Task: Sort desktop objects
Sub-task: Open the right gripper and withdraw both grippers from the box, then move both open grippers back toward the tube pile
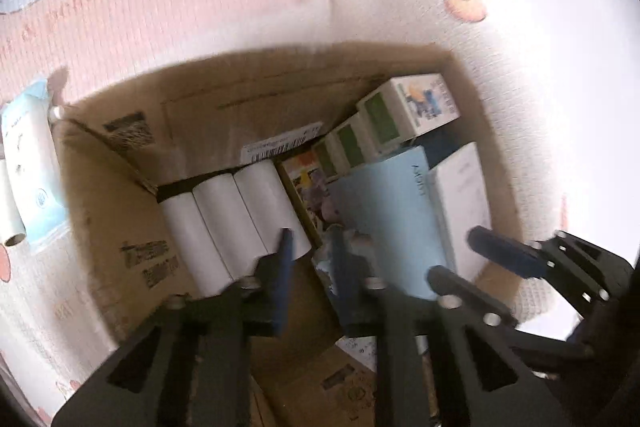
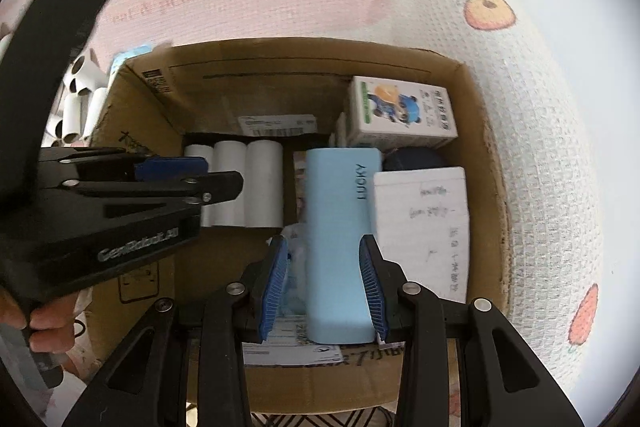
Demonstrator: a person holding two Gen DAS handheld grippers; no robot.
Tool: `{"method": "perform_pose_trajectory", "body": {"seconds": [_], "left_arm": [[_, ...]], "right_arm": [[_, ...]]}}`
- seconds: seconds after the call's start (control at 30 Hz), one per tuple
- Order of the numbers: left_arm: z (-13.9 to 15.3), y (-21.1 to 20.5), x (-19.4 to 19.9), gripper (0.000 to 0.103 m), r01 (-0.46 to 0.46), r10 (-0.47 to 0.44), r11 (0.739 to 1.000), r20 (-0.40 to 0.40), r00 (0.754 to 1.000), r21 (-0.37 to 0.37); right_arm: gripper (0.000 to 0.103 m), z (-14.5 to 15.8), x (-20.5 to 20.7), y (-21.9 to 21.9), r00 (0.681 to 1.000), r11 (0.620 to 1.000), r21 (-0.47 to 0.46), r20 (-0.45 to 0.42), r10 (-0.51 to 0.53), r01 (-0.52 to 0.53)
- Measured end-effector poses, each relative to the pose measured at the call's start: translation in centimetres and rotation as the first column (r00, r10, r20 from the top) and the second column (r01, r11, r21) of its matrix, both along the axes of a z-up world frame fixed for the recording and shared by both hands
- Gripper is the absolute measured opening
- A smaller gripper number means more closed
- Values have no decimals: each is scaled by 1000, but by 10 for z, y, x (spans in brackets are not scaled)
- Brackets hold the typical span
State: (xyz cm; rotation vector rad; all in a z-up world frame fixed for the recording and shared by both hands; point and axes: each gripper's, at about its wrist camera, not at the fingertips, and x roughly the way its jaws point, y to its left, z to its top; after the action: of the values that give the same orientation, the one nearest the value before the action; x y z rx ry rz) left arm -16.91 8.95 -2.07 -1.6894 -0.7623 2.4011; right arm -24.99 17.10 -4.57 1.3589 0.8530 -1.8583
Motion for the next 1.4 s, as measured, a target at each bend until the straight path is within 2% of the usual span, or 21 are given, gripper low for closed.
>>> {"method": "perform_pose_trajectory", "body": {"seconds": [0.07, 0.17, 0.3, 0.37, 0.43, 0.57, 0.67, 0.73, 1.0, 1.13, 1.27, 1.4], "left_arm": [[12, 0, 12, 10, 11, -12, 1000, -55, 998, -10], [14, 0, 16, 9, 15, -23, 999, -162, 987, -49], [30, 0, 41, 9, 19, -75, 986, -333, 940, -167], [36, -4, 56, 9, 17, -102, 975, -382, 919, -221], [36, -13, 67, 9, 18, -101, 977, -391, 915, -211], [18, -37, 85, 9, 13, -60, 992, -386, 921, -123], [19, -59, 106, 9, -6, -31, 996, -437, 899, -83], [22, -72, 117, 9, -43, -6, 994, -452, 892, -98], [21, -111, 141, 9, -99, 34, 990, -503, 863, -102], [9, -124, 150, 9, -98, 33, 989, -487, 873, -108], [-6, -135, 157, 9, -78, 1, 986, -456, 890, -150], [-24, -150, 165, 10, -59, -23, 982, -418, 908, -181]], "right_arm": [[34, 0, 6, -6, 1000, 1000, -1, 1, 17, -17], [34, 2, 16, -14, 999, 999, -5, 0, 43, -43], [34, 4, 32, -27, 996, 996, -9, 1, 84, -84], [34, 5, 40, -33, 994, 994, -7, 1, 113, -113], [34, 6, 49, -39, 990, 990, -4, -2, 143, -143], [34, 6, 65, -54, 981, 981, -3, -14, 195, -195], [34, 9, 77, -64, 973, 973, -2, -21, 232, -232], [34, 10, 86, -73, 964, 965, 9, -27, 263, -263], [34, 22, 120, -116, 925, 928, 32, -66, 374, -372], [34, 25, 141, -137, 902, 905, 27, -76, 425, -424], [34, 15, 161, -157, 879, 881, 41, -62, 472, -471], [34, 0, 172, -171, 877, 878, 47, -58, 478, -476]]}}
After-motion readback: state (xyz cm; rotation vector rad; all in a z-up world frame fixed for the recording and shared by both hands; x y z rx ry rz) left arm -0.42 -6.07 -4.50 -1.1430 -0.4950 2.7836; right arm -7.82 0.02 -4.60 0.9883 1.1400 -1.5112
